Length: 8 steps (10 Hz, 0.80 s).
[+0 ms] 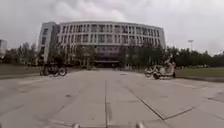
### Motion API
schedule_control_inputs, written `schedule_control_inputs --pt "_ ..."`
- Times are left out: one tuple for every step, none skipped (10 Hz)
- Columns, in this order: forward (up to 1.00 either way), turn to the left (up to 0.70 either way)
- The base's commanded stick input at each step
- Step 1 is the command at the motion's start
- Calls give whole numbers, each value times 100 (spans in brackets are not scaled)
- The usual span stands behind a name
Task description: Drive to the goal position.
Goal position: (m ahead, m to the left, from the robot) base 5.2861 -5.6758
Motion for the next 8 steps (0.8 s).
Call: schedule_control_inputs --pt "50 0" --pt "50 0" --pt "50 0" --pt "50 0" --pt "50 0" --pt "50 0" --pt "50 0" --pt "50 0"
